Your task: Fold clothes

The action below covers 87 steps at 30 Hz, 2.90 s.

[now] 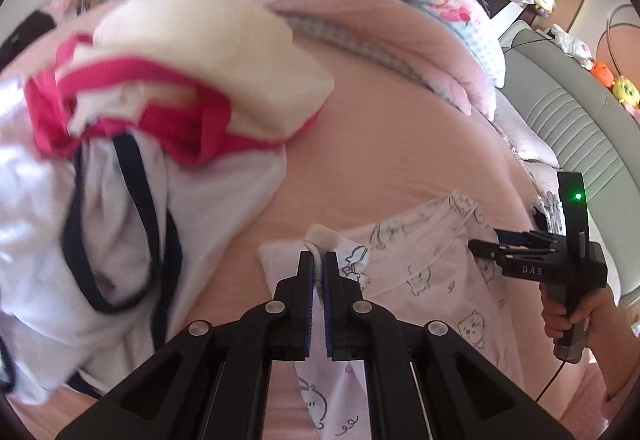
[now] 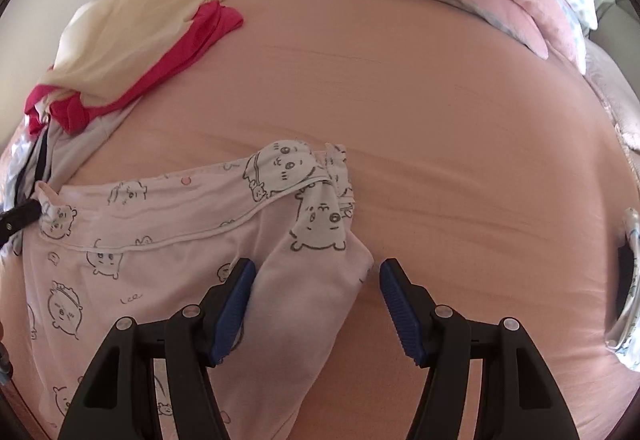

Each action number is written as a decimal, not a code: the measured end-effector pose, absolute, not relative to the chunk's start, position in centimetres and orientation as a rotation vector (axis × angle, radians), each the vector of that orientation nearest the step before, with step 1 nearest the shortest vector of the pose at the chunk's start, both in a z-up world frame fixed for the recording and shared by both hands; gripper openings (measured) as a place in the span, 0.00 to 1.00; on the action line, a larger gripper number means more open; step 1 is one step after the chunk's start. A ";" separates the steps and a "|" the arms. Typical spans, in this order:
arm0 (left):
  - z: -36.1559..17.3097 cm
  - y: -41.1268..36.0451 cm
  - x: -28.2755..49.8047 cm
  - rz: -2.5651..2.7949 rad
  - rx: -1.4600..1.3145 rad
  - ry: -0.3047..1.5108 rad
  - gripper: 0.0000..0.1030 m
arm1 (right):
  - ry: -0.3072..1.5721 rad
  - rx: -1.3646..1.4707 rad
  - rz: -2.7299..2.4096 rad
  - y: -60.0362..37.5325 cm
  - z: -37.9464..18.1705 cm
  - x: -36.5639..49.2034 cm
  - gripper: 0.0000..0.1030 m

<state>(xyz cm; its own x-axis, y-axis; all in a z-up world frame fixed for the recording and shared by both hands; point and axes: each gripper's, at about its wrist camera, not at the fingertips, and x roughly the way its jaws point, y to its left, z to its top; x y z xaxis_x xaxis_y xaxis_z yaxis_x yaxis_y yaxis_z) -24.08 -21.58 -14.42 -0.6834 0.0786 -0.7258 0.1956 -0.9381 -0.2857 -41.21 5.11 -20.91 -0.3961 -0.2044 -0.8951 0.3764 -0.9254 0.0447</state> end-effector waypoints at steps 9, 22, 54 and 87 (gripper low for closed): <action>-18.7 -23.8 -24.7 -2.633 1.325 0.501 0.06 | 0.282 1.416 -2.456 5.2 -20.5 -43.6 0.62; -19.3 -24.1 -23.8 -2.644 1.337 0.697 0.51 | 0.169 1.469 -2.338 5.7 -21.9 -44.6 0.72; -18.6 -19.5 -32.6 -2.830 1.562 0.471 0.23 | 0.236 1.366 -2.429 13.2 -17.4 -44.0 0.43; -16.0 -18.7 -31.6 -2.811 1.265 0.269 0.25 | 0.218 1.379 -2.422 14.5 -18.7 -44.5 0.11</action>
